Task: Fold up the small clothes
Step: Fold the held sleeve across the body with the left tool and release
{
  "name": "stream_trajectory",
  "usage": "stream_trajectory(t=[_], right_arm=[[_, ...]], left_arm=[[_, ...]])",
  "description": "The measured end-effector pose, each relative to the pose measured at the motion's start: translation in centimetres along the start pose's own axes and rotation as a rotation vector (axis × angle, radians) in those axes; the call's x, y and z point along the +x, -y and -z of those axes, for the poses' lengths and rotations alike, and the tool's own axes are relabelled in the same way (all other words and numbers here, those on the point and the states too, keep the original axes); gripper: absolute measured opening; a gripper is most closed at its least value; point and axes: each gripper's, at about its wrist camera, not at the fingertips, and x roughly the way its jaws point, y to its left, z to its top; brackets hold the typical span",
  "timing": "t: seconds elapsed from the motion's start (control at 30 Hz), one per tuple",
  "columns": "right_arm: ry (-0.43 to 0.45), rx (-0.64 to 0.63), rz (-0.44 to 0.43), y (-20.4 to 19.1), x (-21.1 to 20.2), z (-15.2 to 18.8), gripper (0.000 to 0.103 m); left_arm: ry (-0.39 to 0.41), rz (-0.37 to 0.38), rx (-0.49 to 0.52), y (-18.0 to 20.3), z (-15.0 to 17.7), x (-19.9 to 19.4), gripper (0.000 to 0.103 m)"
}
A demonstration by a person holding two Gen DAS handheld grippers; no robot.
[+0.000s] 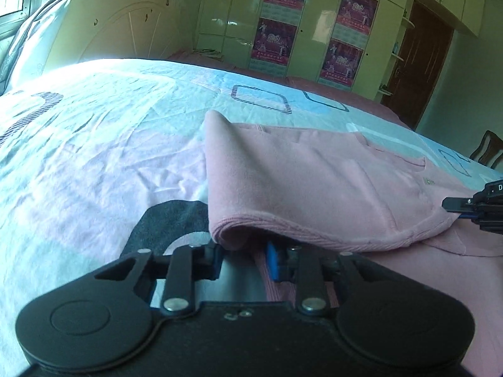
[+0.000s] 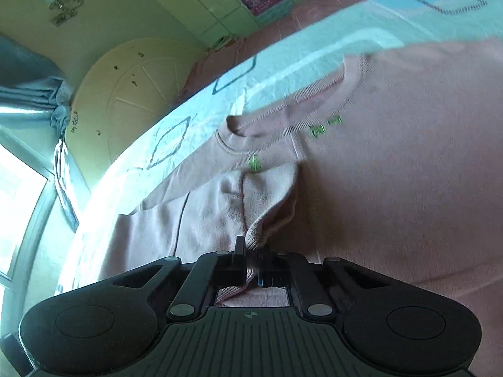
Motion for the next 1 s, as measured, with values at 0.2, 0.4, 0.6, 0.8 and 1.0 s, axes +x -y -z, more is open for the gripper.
stream_trajectory(t=[0.2,0.4,0.6,0.8,1.0], right_arm=[[0.281,-0.200,0.153,0.0,-7.9,-0.8,0.005],[0.167,-0.145,0.215,4.4,-6.6,1.7,0.005],[0.168,-0.133,0.205,4.5,-7.3,3.2,0.005],[0.090,-0.079,0.230,5.9,-6.1,3.3,0.005],[0.225,-0.116,0.254,5.2,-10.7,2.5,0.026]], left_arm=[[0.001,0.021,0.032,0.1,0.8,-0.2,0.012],[-0.009,0.017,0.048,0.4,0.7,-0.2,0.012],[-0.022,0.014,0.048,0.5,0.2,0.1,0.012],[-0.047,0.024,0.079,0.5,-0.1,0.2,0.017],[0.053,0.074,0.100,-0.1,-0.4,-4.9,0.035]])
